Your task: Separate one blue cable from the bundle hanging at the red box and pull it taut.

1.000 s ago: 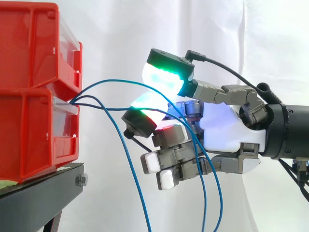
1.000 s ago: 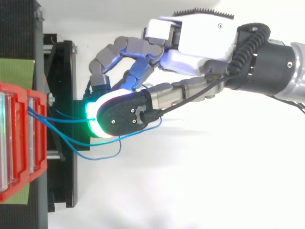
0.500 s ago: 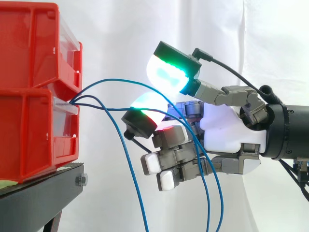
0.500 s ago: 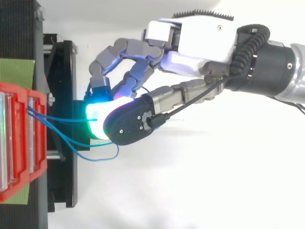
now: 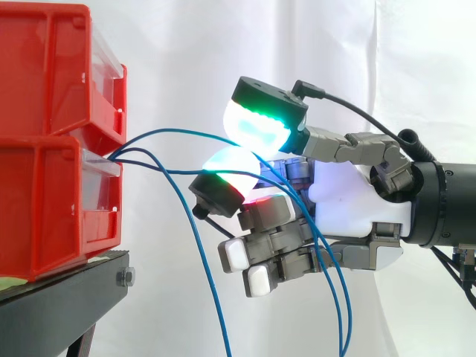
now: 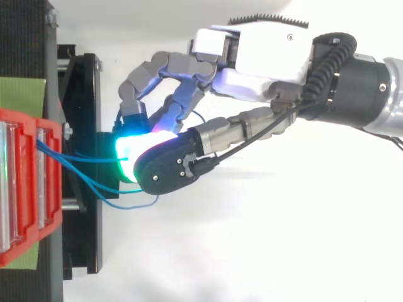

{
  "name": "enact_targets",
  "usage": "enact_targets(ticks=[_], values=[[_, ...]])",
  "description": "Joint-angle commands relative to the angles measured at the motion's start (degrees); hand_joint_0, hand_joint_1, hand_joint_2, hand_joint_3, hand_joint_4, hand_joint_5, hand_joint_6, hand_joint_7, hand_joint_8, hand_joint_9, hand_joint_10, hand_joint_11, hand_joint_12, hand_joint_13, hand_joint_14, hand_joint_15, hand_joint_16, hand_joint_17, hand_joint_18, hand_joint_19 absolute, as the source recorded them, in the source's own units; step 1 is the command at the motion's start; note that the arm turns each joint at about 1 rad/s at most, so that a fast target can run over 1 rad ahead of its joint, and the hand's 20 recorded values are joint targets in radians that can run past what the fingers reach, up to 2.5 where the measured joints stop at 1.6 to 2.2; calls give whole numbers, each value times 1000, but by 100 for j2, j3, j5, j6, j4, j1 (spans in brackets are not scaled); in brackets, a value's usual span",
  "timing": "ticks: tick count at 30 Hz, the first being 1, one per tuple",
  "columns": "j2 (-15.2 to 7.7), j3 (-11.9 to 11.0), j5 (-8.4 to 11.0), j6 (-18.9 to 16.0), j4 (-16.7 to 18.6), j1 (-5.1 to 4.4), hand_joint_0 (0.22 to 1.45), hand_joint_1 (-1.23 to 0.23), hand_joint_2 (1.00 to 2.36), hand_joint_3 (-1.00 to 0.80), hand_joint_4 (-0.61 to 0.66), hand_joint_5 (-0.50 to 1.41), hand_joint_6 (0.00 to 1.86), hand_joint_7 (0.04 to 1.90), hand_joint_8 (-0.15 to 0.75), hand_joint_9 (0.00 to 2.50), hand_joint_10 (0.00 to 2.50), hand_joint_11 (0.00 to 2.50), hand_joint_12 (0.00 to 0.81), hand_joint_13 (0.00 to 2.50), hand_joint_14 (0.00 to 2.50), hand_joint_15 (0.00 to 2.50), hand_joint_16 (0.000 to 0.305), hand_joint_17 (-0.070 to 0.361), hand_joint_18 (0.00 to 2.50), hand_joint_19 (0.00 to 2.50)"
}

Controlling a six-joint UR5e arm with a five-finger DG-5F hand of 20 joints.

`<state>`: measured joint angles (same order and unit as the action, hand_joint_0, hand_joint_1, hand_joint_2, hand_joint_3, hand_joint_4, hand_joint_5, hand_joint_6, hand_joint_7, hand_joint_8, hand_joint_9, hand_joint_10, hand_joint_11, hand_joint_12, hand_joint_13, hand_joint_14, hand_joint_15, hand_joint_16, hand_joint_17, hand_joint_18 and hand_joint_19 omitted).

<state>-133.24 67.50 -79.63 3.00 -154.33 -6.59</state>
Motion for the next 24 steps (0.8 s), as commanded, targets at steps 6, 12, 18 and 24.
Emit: enact_targets(ticks=[6, 12, 18, 24], values=[[0, 0, 9, -1, -1, -9, 683, -720, 1019, -149, -10, -169, 990, 1123, 351, 1109, 9, 1240, 373, 827, 21, 649, 46, 105, 726, 693], [0, 0, 18, -37, -1, -9, 713, -710, 1018, -187, -33, -178, 994, 1195, 346, 1088, 7, 1242, 367, 807, 21, 641, 46, 103, 700, 687], [0, 0, 53, -177, 17, -9, 746, -713, 1019, -169, -55, -182, 1002, 1235, 341, 1064, 8, 1231, 365, 790, 21, 630, 45, 102, 674, 693], [0, 0, 53, -353, -1, -9, 771, -709, 1019, -190, -81, -191, 1013, 1208, 337, 1038, 7, 1218, 361, 764, 19, 626, 44, 100, 648, 698]])
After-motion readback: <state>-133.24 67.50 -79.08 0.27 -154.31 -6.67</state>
